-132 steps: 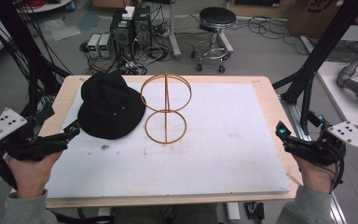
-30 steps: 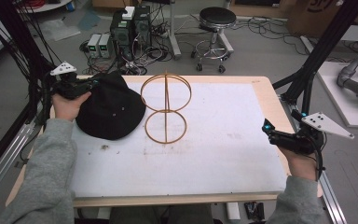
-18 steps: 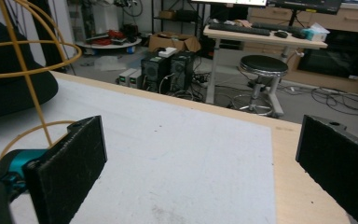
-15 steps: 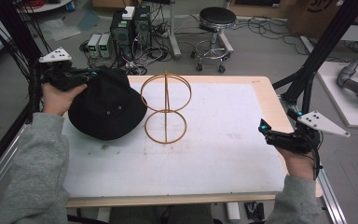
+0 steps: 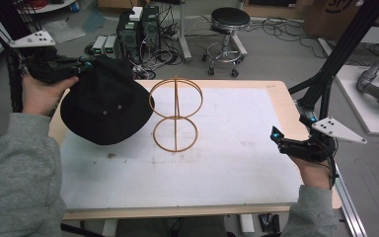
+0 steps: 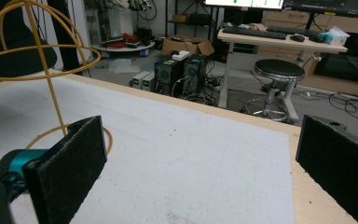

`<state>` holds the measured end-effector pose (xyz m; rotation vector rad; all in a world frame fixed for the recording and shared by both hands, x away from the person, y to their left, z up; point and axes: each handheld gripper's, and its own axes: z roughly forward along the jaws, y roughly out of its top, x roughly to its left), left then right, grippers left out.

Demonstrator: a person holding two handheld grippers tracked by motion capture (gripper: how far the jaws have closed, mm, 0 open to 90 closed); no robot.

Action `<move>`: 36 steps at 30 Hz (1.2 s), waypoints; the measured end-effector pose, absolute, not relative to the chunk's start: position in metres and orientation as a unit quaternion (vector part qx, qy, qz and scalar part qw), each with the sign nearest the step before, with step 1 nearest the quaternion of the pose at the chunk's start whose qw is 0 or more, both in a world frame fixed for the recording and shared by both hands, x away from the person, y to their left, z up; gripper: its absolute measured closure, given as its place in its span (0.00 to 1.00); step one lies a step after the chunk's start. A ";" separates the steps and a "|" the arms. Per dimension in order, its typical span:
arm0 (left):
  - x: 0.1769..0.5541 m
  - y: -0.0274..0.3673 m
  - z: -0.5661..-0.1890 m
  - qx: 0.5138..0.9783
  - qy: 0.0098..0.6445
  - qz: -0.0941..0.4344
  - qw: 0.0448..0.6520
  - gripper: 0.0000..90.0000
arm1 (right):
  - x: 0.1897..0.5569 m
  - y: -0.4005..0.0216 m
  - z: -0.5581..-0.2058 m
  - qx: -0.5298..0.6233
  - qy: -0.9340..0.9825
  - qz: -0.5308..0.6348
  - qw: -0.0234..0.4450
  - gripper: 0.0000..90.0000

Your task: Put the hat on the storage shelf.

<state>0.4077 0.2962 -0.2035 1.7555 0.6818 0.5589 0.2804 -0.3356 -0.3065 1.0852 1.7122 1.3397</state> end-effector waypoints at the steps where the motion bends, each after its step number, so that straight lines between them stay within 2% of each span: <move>1: 0.406 0.296 -0.199 0.741 0.286 0.234 0.560 0.99 | 0.280 -0.335 -0.306 0.417 0.661 0.518 0.348 0.01; 13: 0.389 0.297 -0.162 0.749 0.272 0.239 0.554 0.99 | 0.279 -0.335 -0.306 0.412 0.660 0.525 0.345 0.01; 20: 0.378 0.301 -0.144 0.740 0.258 0.232 0.577 0.99 | 0.277 -0.338 -0.305 0.415 0.654 0.529 0.346 0.01; 24: 0.374 0.294 -0.135 0.742 0.242 0.214 0.588 0.99 | 0.276 -0.339 -0.304 0.418 0.653 0.530 0.344 0.01; 36: 0.370 0.264 -0.104 0.736 0.206 0.209 0.610 0.99 | 0.277 -0.335 -0.303 0.409 0.658 0.537 0.333 0.01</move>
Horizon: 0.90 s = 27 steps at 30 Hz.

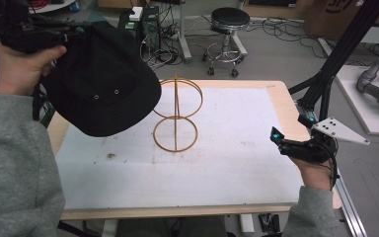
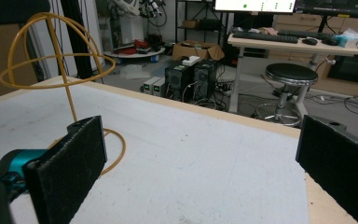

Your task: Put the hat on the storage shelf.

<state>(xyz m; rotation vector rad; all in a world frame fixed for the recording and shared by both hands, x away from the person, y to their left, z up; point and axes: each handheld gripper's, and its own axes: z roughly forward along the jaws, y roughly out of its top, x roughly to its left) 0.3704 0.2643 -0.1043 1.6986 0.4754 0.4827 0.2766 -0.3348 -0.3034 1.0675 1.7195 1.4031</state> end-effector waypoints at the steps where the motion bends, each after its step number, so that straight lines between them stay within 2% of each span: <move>1: 0.371 0.260 -0.102 0.736 0.201 0.205 0.613 0.99 | 0.276 -0.335 -0.303 0.408 0.658 0.538 0.333 0.01; 16: 0.403 0.190 -0.100 0.758 0.145 0.165 0.614 0.99 | 0.268 -0.342 -0.300 0.405 0.653 0.547 0.332 0.01; 27: 0.433 0.152 -0.124 0.772 0.141 0.142 0.604 0.99 | 0.260 -0.351 -0.299 0.408 0.648 0.548 0.336 0.01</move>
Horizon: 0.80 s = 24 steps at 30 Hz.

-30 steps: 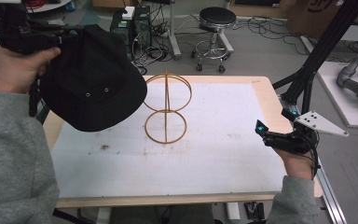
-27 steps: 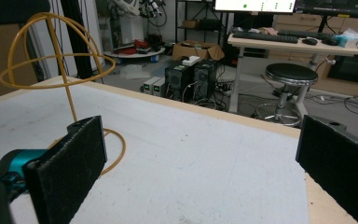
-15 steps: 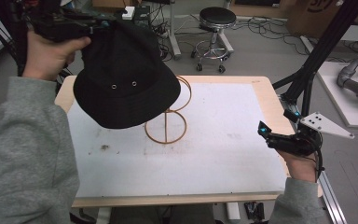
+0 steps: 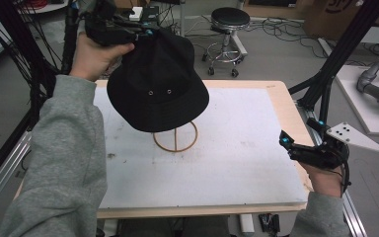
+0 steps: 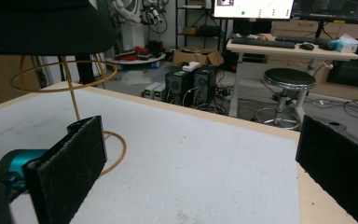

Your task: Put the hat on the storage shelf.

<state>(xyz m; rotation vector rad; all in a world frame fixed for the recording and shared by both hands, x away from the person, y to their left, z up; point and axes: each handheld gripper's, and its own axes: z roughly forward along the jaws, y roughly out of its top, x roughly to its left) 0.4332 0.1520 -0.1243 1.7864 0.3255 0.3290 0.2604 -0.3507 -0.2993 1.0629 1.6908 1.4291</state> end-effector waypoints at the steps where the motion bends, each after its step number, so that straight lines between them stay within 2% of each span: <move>1: 0.435 0.149 -0.126 0.773 0.141 0.142 0.602 0.99 | 0.260 -0.351 -0.299 0.407 0.649 0.548 0.336 0.01; 18: 0.454 0.110 -0.166 0.819 0.135 0.118 0.544 0.99 | 0.256 -0.356 -0.298 0.414 0.645 0.546 0.338 0.01; 24: 0.459 0.110 -0.185 0.821 0.149 0.112 0.539 0.99 | 0.255 -0.357 -0.298 0.412 0.644 0.547 0.340 0.01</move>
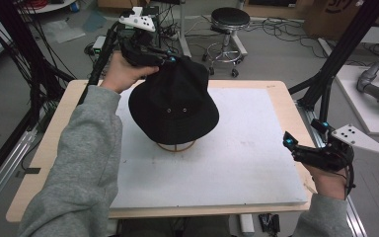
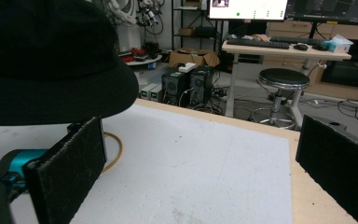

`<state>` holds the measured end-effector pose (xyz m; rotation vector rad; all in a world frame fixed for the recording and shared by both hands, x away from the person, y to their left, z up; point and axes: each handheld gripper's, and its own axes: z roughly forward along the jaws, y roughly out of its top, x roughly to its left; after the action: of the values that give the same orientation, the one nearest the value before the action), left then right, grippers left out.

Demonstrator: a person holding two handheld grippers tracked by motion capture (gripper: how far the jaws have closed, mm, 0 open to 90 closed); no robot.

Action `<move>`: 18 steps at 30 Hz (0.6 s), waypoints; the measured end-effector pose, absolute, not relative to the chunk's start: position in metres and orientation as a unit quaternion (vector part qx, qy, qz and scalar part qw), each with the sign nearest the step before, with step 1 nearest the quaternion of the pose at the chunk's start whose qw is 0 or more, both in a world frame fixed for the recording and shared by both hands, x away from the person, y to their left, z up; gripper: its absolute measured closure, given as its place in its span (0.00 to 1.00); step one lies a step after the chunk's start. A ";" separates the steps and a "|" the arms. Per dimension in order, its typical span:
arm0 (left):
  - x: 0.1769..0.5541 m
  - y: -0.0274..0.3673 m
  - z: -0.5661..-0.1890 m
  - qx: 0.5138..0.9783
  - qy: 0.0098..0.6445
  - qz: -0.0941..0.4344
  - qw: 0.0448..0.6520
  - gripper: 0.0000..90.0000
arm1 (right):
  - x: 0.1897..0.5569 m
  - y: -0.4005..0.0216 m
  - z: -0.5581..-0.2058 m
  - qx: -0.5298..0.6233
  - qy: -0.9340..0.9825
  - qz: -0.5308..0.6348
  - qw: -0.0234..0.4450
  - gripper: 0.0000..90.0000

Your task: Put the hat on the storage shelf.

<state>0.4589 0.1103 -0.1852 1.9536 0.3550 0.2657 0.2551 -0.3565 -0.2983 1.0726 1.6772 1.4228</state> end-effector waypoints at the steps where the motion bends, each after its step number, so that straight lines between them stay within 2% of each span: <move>1: 0.459 0.111 -0.188 0.819 0.150 0.114 0.542 0.99 | 0.255 -0.357 -0.298 0.412 0.645 0.547 0.341 0.01; 14: 0.463 0.100 -0.220 0.836 0.163 0.104 0.513 0.99 | 0.254 -0.357 -0.298 0.413 0.644 0.547 0.341 0.01; 18: 0.464 0.102 -0.222 0.831 0.167 0.101 0.521 0.98 | 0.254 -0.358 -0.298 0.414 0.644 0.546 0.341 0.01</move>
<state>0.4639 0.1017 -0.2217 1.9913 0.4011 0.2412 0.2539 -0.3576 -0.2981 1.0765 1.6758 1.4202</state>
